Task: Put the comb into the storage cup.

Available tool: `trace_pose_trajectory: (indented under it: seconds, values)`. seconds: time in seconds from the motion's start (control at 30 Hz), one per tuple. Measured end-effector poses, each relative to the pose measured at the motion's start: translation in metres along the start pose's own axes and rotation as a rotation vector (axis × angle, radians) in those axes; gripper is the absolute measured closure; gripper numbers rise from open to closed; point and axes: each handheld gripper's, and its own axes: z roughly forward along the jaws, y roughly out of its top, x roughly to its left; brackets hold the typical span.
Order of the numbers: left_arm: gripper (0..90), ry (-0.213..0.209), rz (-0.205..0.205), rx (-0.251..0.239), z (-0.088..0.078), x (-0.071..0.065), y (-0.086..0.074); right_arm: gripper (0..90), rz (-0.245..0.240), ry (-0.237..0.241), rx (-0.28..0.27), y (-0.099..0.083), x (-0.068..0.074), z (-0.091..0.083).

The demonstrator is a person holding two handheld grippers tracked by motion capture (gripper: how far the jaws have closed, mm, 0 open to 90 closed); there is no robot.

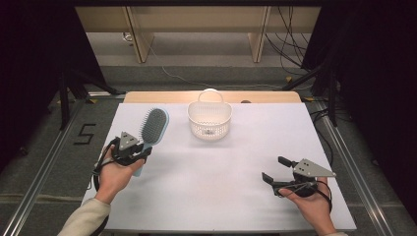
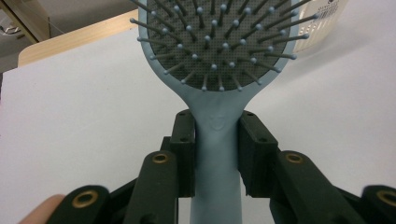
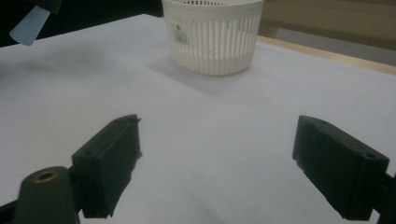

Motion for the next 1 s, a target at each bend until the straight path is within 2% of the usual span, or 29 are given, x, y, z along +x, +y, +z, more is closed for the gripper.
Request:
trace_pose_trajectory:
  seconds: [1.0]
  values:
    - [70.1,-0.010,0.005,-0.031,0.006,-0.006,0.013,15.9,0.003,-0.002,-0.001,0.000,0.000,0.000]
